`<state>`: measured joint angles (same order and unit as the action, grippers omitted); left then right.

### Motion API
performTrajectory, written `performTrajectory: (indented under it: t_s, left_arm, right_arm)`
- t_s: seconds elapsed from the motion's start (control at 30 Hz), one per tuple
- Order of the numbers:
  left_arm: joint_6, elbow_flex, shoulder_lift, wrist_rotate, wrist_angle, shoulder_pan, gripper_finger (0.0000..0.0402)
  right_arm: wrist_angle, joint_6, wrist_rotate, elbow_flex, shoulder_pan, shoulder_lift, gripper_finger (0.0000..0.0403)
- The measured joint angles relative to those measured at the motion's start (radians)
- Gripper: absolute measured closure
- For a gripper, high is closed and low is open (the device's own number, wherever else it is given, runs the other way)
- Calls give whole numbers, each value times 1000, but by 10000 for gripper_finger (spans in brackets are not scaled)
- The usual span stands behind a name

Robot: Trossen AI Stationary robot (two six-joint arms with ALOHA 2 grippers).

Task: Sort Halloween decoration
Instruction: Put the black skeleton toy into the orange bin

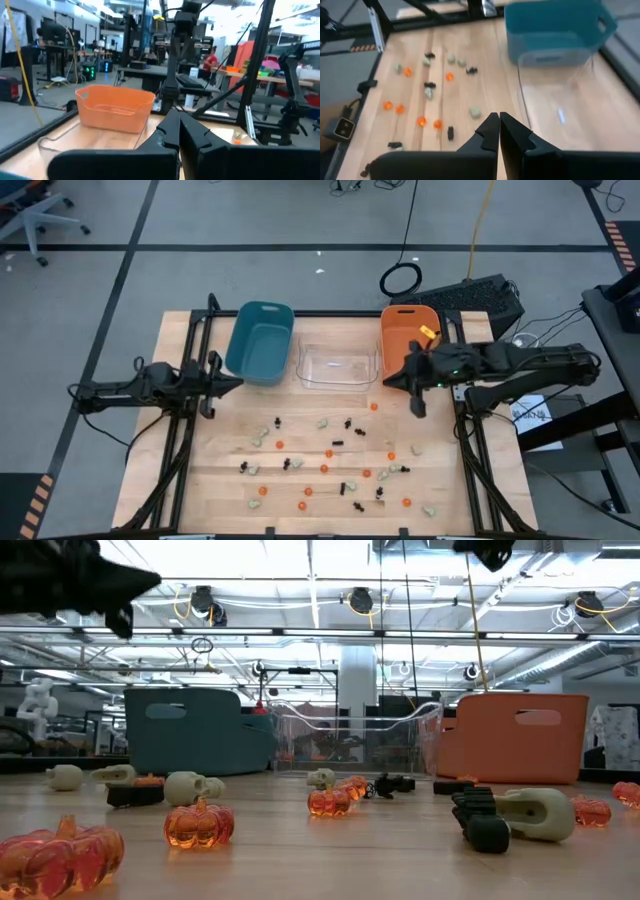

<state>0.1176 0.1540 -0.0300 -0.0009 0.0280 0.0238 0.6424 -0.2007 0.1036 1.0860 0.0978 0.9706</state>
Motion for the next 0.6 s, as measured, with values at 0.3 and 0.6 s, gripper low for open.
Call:
performTrajectory:
  t_s: [0.3, 0.6]
  left_arm:
    - [-23, 394, -180, 0, -306, 0, 402]
    - [-23, 522, -402, 32, -387, 0, 402]
  right_arm:
    - [2, -61, 3, -9, 125, 161, 403]
    - [2, -239, 32, -9, 248, 362, 392]
